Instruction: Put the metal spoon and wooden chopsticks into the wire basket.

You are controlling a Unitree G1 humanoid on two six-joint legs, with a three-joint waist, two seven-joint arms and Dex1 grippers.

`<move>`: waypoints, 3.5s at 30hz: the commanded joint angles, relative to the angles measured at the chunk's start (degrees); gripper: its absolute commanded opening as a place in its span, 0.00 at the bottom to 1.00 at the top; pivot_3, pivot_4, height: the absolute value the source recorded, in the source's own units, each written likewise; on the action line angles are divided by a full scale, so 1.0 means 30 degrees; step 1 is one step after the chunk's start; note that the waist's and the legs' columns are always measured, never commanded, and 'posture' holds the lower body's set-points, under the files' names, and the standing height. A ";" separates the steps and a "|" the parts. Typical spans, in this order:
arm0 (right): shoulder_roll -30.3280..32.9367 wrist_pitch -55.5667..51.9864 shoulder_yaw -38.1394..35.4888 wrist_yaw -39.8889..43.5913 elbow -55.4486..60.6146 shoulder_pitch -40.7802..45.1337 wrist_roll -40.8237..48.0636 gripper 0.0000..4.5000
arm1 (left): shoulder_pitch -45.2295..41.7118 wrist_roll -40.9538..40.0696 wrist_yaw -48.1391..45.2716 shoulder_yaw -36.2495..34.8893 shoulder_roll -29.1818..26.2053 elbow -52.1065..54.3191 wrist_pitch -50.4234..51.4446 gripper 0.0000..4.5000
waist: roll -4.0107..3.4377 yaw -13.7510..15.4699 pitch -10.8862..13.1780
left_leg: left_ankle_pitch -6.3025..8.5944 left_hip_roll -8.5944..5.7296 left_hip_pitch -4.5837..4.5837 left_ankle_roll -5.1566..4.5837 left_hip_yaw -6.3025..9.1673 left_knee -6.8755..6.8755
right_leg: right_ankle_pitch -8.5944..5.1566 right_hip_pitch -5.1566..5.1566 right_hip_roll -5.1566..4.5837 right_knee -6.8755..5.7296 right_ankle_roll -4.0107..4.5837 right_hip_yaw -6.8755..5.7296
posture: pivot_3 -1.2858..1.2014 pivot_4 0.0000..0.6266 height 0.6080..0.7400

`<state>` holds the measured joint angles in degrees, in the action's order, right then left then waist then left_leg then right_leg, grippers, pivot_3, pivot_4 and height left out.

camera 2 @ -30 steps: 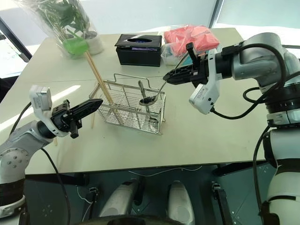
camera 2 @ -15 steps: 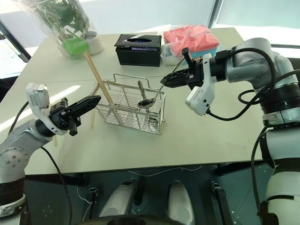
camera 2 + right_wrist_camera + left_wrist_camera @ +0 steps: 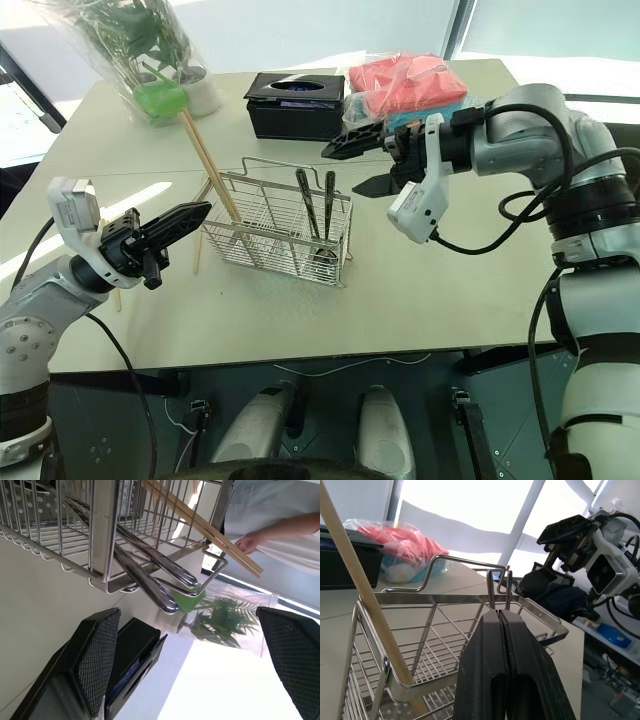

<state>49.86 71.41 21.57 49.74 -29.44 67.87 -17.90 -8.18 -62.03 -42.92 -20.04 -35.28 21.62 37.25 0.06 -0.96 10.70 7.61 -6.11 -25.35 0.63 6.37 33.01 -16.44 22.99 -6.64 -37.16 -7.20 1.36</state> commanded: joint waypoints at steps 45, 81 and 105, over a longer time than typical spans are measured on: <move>-0.5664 -2.5279 -1.1896 -1.1300 0.8630 -1.4186 0.4907 0.01 | 0.3183 0.6221 0.5098 -0.2398 0.1238 0.0135 -0.4037 0.00 | 0.0030 0.0126 -0.0018 | -0.0016 -0.0002 -0.0001 -0.0030 -0.0003 0.0008 | -0.0001 -0.0021 -0.0031 -0.0003 0.0004 0.0003 | 0.52 0.24 1.00; 0.5151 -4.7558 -1.4202 -0.3526 1.8576 -0.7436 2.8792 0.00 | -0.0153 1.4509 1.0234 0.0900 0.4572 -0.4067 -0.5774 0.73 | 0.0114 0.0276 -0.0046 | 0.0067 0.0003 -0.0358 -0.0084 0.0004 0.0039 | 0.0106 0.0140 -0.0087 0.0302 -0.0177 -0.0095 | 0.52 0.24 1.00; 0.4155 -4.4724 -1.2850 -0.2609 1.8226 -0.8336 2.7394 0.00 | -1.0965 1.4893 1.0930 0.4030 0.0471 -0.6145 1.2371 0.98 | 0.0128 0.0543 -0.0037 | 0.0056 0.0008 -0.0352 -0.0071 0.0009 0.0082 | 0.0218 0.0132 -0.0018 0.0297 -0.0202 -0.0090 | 0.52 0.24 1.00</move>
<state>62.55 -64.39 -16.18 42.00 24.98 42.44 64.65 -38.65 -18.68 -11.57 -8.44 -34.07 5.11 70.03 0.44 0.67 10.59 7.77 -6.08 -26.40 0.41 6.39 33.28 -15.77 23.38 -6.69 -36.28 -7.83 1.09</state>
